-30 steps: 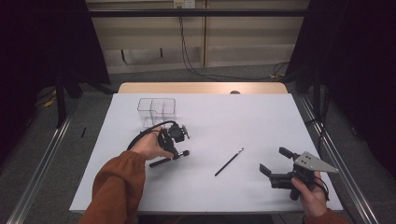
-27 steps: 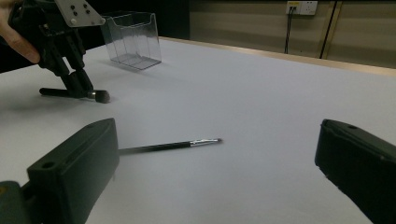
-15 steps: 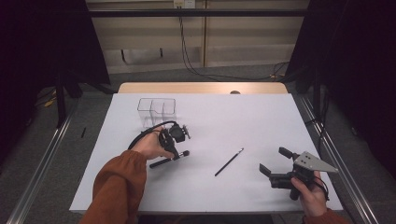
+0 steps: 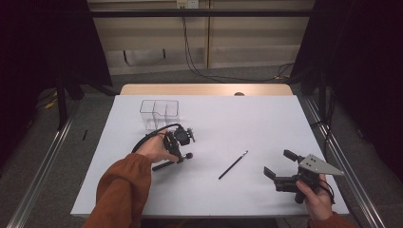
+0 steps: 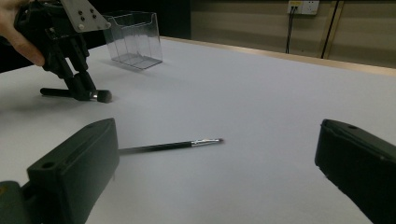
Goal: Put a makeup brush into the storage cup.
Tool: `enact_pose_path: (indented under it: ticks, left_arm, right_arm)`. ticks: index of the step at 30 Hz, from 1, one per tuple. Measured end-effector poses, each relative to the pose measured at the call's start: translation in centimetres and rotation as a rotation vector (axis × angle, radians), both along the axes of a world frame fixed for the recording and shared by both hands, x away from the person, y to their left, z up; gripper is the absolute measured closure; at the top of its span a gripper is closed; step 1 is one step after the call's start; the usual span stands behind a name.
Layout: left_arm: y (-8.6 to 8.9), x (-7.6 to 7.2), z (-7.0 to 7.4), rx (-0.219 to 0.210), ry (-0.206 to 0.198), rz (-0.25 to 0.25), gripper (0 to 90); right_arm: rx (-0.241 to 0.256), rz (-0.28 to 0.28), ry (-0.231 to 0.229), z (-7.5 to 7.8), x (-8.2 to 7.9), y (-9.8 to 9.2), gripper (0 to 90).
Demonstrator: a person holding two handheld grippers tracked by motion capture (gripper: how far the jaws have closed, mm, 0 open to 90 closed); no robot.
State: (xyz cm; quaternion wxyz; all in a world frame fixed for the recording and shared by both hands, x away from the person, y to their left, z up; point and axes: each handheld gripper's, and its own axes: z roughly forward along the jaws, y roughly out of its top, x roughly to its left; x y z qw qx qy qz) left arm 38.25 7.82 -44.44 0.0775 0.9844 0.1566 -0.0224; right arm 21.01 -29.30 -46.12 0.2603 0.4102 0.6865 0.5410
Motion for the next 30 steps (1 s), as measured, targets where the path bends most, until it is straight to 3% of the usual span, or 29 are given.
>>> enact_pose_path:
  ticks: [8,14,16,22,27,30]
  left_arm:
    - [0.6,0.2,0.4,-0.075,0.007,0.036,79.9]
    - [1.5,0.5,1.5,-0.187,-0.028,0.091,80.0]
    - [1.8,0.6,1.8,-0.206,-0.059,0.104,80.0]
    - [2.6,0.6,2.5,-0.272,-0.086,0.144,80.0]
    - [3.4,0.4,3.2,-0.358,-0.158,0.203,80.0]
    - [4.0,0.3,3.4,-0.386,-0.193,0.223,80.0]
  right_arm:
    - [0.007,-0.008,0.005,0.0,0.0,0.0,0.0]
    - [0.005,-0.006,0.004,0.0,0.0,-0.1,0.0]
    - [0.005,-0.006,0.004,0.0,0.0,-0.1,0.0]
    - [0.006,-0.006,0.003,0.0,0.0,-0.1,0.0]
    - [0.005,-0.007,0.003,0.0,0.0,-0.1,0.0]
    - [0.007,-0.008,0.003,0.0,0.0,-0.1,0.0]
